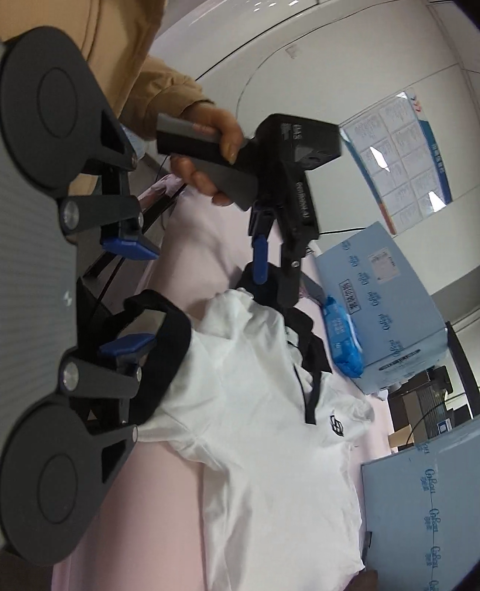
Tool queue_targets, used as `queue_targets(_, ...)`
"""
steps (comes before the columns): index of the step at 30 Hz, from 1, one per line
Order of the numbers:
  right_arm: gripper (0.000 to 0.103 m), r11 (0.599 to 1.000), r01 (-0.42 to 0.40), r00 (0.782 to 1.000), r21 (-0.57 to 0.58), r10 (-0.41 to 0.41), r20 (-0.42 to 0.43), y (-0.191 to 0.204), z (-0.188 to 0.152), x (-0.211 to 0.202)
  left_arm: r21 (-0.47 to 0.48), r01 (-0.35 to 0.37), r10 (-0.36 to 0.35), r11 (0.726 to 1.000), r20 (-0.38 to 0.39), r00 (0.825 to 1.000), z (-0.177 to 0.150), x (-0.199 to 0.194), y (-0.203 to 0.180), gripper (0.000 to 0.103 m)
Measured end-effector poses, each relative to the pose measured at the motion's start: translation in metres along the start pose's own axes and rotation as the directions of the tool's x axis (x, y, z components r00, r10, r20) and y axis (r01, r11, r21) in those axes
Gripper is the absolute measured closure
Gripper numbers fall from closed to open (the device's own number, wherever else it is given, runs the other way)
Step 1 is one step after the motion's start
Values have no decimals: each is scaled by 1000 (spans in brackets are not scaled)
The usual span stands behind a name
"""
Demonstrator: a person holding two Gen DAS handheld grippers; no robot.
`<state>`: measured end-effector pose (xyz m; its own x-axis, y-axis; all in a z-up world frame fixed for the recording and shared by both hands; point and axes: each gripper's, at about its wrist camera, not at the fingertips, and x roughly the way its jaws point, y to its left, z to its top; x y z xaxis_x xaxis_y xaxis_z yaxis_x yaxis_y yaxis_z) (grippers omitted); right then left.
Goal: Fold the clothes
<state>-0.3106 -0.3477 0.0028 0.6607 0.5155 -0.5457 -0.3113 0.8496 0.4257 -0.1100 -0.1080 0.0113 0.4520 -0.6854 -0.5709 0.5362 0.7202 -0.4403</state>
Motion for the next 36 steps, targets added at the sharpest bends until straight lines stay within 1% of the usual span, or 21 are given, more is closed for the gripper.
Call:
queue_targets(3,57,998,44,999,-54,-44,-3,10,1,13,28,-29,29,999,16,999,-2,1,-3,0)
queue_targets(5,57,993,79,997,-89,-79,3,15,-2,24,56,-62,60,997,35,998,-2,3,-8,0)
queue_targets(6,60,992,85,996,-98,-86,-3,16,-1,29,63,-72,69,995,41,997,-2,3,-9,0)
queue_targets(8,71,989,92,995,-117,-95,-20,18,-2,40,78,-97,93,992,44,995,-2,7,-11,0)
queue_targets(9,82,988,95,995,-123,-99,-28,19,-2,43,83,-107,104,991,40,994,-2,10,-11,0)
queue_targets(10,90,987,99,994,-129,-104,-36,19,-3,45,88,-117,114,989,34,993,-1,13,-11,0)
queue_targets(13,95,985,102,993,-141,-109,-42,19,-5,46,94,-140,140,986,10,990,-1,24,-8,0)
queue_targets(16,97,989,59,997,-135,-65,-38,18,-9,38,109,-163,165,981,-4,986,-3,31,-5,0)
queue_targets(19,97,994,15,999,-111,-19,-35,14,-7,26,137,-186,188,973,-2,982,-3,35,-7,0)
queue_targets(20,97,996,-17,999,-90,15,-28,11,-6,17,139,-188,190,972,-2,982,-3,35,-7,0)
queue_targets(22,97,997,-47,999,-68,46,-21,9,-4,7,141,-190,192,972,-3,981,-3,36,-7,0)
queue_targets(24,97,992,-111,994,-52,111,-15,9,-5,-7,138,-188,190,972,-4,982,-2,36,-5,0)
queue_targets(27,98,983,-177,984,-46,175,-43,11,-6,-11,130,-189,191,973,-6,982,0,37,-4,0)
queue_targets(30,98,975,-215,972,-52,208,-106,16,-8,-1,129,-193,196,973,-8,981,1,37,-3,0)
queue_targets(32,97,978,-202,969,-42,193,-155,12,-10,13,132,-195,198,972,-9,980,1,38,-2,0)
queue_targets(33,95,980,-195,966,-38,185,-179,11,-11,20,136,-196,200,971,-10,980,1,38,-2,0)
queue_targets(36,82,993,-118,962,-25,107,-252,4,-14,30,148,-199,203,969,-12,979,1,39,-3,0)
